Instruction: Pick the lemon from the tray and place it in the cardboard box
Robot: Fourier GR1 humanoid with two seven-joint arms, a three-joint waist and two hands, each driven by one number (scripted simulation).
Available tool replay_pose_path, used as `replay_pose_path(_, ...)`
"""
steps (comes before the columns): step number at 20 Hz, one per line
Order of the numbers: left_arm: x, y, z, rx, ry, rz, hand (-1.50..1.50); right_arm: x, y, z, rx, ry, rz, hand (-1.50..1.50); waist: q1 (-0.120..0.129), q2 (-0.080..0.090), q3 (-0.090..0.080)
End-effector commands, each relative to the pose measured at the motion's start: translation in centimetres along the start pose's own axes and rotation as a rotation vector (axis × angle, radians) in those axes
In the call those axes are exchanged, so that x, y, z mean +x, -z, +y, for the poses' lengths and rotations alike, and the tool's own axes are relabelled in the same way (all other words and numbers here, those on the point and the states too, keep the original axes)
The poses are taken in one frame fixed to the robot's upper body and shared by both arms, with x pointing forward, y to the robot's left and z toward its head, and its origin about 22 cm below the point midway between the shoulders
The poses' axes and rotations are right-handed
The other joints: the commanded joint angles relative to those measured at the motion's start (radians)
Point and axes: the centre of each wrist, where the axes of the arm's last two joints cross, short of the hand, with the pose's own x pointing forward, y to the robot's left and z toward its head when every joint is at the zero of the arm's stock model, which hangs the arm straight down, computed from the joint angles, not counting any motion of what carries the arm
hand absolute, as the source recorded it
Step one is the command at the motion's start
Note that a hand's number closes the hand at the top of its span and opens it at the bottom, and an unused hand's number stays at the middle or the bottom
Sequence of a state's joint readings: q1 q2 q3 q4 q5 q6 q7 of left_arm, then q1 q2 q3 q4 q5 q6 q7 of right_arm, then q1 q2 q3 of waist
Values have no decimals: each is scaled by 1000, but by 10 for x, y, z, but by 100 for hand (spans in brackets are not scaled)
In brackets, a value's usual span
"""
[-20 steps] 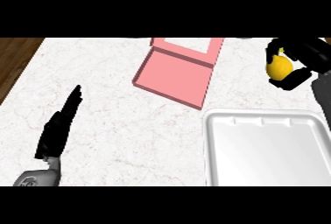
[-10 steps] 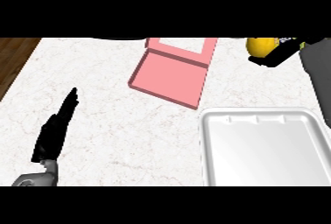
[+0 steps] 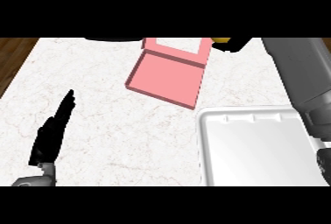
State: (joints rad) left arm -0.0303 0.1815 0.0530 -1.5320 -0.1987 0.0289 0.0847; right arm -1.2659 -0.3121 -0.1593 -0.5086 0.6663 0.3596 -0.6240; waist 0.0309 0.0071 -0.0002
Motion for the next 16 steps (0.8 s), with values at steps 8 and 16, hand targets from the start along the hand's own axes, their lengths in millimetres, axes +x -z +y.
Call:
replay_pose_path(8, 8, 3, -8, 1, 1, -6, 0, 36, 67, 74, 145, -50, 66, 150, 6, 5, 0)
replay_pose_path(16, 18, 0, -14, -14, 5, -32, 0, 37, 77, 134, 183, -81, 176, 150, 29, 14, -1)
